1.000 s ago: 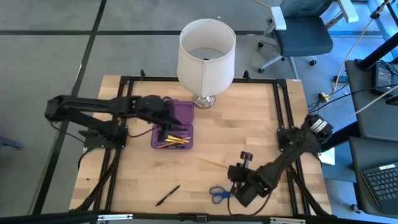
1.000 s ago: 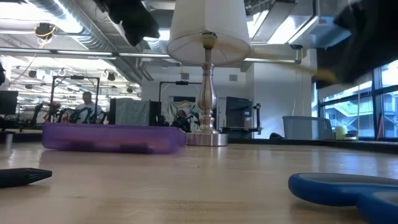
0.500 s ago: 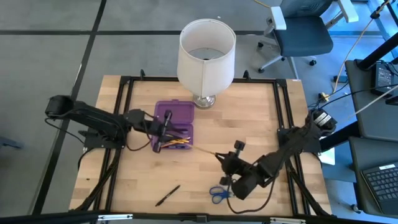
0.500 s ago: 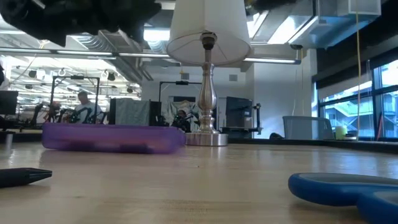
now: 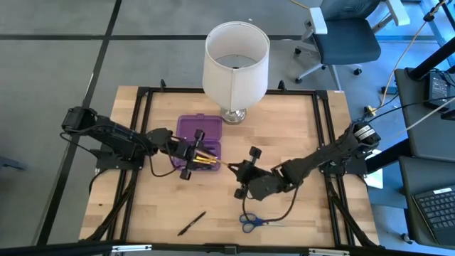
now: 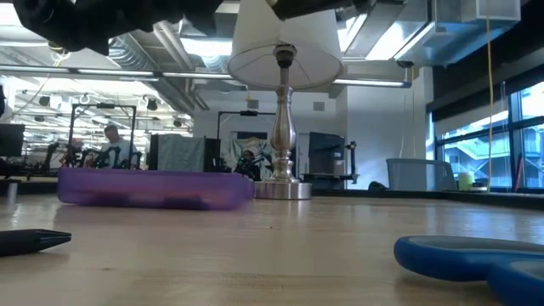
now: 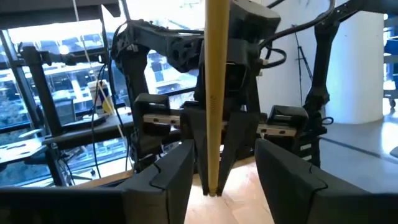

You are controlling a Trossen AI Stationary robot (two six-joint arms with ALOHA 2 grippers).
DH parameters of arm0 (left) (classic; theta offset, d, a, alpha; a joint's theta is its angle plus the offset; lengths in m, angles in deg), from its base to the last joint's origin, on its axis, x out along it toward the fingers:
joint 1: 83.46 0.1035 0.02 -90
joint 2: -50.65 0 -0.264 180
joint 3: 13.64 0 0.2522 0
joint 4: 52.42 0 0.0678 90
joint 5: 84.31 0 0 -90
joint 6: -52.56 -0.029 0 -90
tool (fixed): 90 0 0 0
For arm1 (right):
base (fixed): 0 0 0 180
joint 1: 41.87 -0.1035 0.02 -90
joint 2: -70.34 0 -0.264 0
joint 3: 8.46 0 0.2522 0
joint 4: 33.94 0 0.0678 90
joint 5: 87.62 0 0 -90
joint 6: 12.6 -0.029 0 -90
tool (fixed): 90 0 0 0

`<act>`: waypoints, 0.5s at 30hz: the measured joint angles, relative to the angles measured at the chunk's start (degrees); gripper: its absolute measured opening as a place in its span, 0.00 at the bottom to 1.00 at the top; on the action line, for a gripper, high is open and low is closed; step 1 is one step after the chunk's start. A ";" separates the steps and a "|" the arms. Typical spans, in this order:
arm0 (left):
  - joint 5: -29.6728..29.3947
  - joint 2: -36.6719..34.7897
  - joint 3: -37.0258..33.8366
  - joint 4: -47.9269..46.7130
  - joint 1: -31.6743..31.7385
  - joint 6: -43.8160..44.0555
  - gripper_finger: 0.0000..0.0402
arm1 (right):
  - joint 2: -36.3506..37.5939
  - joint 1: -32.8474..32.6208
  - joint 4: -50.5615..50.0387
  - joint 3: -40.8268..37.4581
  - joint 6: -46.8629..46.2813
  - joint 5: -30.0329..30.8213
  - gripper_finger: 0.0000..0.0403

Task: Pick & place school supplies into a supply box
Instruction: Put the yellow pencil into the purple supply box

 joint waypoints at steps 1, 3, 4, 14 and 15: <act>0.00 0.00 0.14 -0.10 -0.02 0.02 0.41 | 0.00 0.22 0.22 0.00 0.23 -0.65 0.10; 0.05 0.00 0.56 -0.07 -0.04 0.02 0.41 | -0.04 0.66 0.59 0.00 0.54 -1.25 0.10; 0.43 0.00 0.69 0.02 -0.04 0.02 0.41 | -0.04 0.69 0.85 0.00 0.64 -1.29 0.10; 0.34 0.00 0.94 2.09 0.04 0.37 0.24 | -0.04 1.27 0.92 0.00 1.03 -2.80 0.10; -0.14 0.00 0.94 2.32 0.02 0.37 0.20 | -0.04 1.27 0.92 0.00 1.16 -2.80 0.10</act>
